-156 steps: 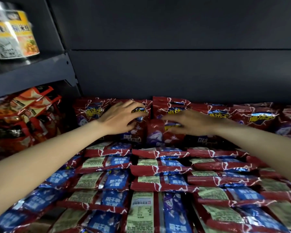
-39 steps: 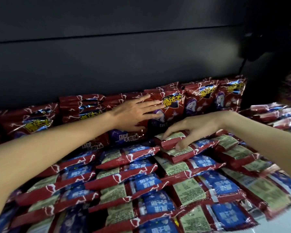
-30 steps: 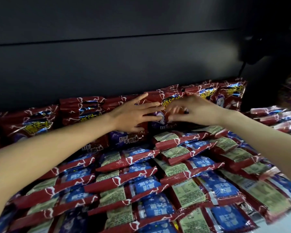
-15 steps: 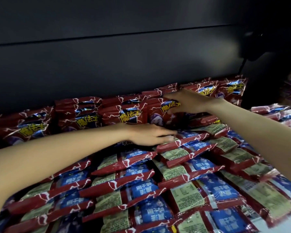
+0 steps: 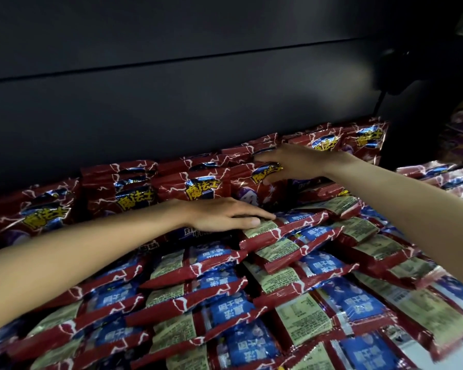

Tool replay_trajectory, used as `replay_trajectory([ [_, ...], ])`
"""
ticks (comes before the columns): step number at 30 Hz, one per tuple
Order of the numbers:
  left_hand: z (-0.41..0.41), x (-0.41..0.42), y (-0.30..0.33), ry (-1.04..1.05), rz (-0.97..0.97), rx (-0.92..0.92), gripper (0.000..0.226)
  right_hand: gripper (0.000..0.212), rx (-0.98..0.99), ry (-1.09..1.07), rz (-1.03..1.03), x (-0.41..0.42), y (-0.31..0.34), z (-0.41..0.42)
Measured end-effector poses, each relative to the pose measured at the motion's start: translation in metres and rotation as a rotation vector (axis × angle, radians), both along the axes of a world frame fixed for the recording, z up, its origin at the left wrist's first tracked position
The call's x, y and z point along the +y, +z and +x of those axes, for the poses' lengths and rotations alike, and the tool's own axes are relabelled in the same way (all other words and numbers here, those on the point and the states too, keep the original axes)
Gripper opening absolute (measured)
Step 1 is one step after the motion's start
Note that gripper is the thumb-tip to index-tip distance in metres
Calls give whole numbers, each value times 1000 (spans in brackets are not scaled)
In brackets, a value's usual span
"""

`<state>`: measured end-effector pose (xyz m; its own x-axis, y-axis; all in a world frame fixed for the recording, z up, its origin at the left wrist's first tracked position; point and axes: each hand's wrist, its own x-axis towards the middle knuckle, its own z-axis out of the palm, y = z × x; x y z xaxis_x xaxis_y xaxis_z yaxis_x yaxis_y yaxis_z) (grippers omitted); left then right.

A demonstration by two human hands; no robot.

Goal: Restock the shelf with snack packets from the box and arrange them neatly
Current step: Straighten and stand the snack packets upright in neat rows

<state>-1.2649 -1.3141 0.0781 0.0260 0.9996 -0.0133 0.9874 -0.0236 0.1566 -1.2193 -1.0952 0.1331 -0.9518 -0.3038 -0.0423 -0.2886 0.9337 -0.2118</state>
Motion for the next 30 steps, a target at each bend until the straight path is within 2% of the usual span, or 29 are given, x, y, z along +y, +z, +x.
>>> replay_trajectory([
  [1, 3, -1, -3, 57, 11, -6, 42, 67, -18, -6, -15, 0, 0, 1],
  [2, 1, -2, -3, 36, 37, 52, 42, 69, -43, -15, -33, 0, 2, 3],
  [5, 10, -6, 12, 2, 28, 30, 37, 71, -41, -18, -35, -6, 7, 3],
  [7, 6, -9, 25, -17, 111, 117, 32, 69, 108, -22, 125, -11, 10, 6],
  [9, 0, -12, 28, -109, 269, 340, 30, 70, 331, -46, 391, -14, 11, 7],
  [10, -1, -13, 30, -113, 333, 439, 30, 70, 402, -57, 455, -13, 11, 7],
  [11, -3, -16, 32, -83, 369, 521, 32, 67, 435, -66, 442, -9, 11, 6],
  [13, -10, -23, 36, 47, 373, 635, 45, 55, 407, -77, 238, 1, 13, 7],
  [15, -21, -34, 31, 170, 263, 710, 65, 41, 381, -59, 114, 9, 13, 8],
  [17, -30, -42, 24, 224, 160, 762, 74, 40, 425, -62, 129, 10, 11, 7],
  [20, -39, -45, 21, 266, 100, 806, 73, 46, 556, -78, 271, 7, 4, 1],
  [22, -41, -42, 20, 283, 86, 809, 71, 50, 585, -118, 288, 8, 4, -1],
  [26, -42, -39, 20, 288, 84, 729, 68, 56, 495, -93, 110, 20, 12, 5],
  [28, -40, -37, 21, 320, 104, 688, 66, 46, 412, -11, -25, 30, 22, 19],
  [30, -32, -30, 24, 355, 175, 647, 59, 38, 250, 12, -118, 45, 34, 39],
])
